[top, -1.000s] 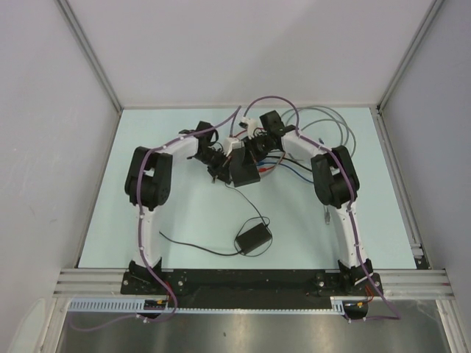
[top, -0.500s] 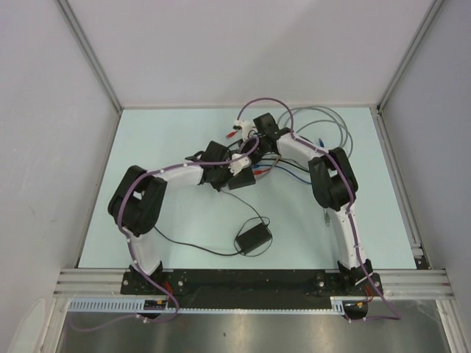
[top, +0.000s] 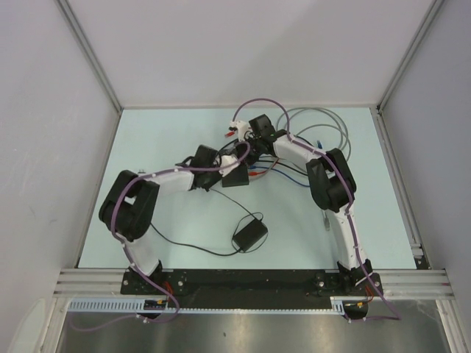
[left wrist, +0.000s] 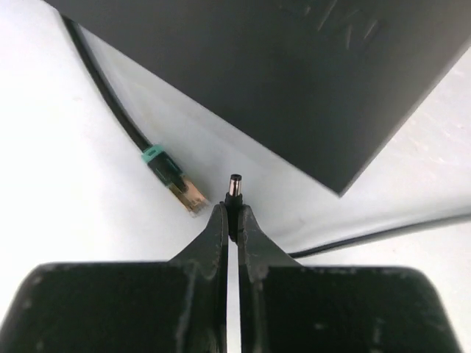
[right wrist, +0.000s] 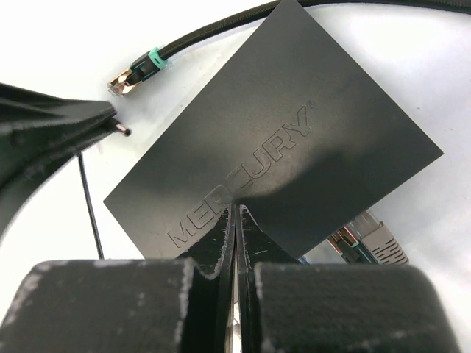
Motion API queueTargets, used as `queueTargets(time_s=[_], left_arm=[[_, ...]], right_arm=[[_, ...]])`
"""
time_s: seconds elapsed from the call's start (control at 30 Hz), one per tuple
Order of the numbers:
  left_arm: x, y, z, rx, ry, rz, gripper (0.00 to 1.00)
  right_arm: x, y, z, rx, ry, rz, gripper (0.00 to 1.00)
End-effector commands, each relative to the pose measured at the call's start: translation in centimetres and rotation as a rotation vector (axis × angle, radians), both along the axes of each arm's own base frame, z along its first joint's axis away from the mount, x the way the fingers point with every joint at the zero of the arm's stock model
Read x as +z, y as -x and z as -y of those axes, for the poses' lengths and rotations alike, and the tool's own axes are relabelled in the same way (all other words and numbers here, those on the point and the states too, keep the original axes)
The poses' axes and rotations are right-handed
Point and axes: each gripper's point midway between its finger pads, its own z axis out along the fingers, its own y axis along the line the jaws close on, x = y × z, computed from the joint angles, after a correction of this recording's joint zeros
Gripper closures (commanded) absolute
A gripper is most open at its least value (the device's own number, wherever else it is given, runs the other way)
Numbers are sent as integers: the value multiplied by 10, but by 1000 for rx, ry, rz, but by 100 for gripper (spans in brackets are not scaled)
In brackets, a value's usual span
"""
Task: Pull the plug from the switch port
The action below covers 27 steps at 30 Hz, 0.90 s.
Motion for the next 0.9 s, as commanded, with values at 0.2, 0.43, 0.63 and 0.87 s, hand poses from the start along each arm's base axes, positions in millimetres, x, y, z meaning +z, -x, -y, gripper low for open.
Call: queueTargets(time_s=[0.2,0.43,0.63,0.87], left_arm=[[-4,62,5,-164,242,-484,100],[61,78,19,-364,362,-400,100],[70,103,22,-376,399,-572,100],[107,61,-68,-226,141,-432,100]], right_arm=[[-91,46,62,-25,321,-186,100],[-69,25,66,-66,261,-149,100],[-9,-4,52,-97,142,-59,100],[41,-16,48,-129,74,9,100]])
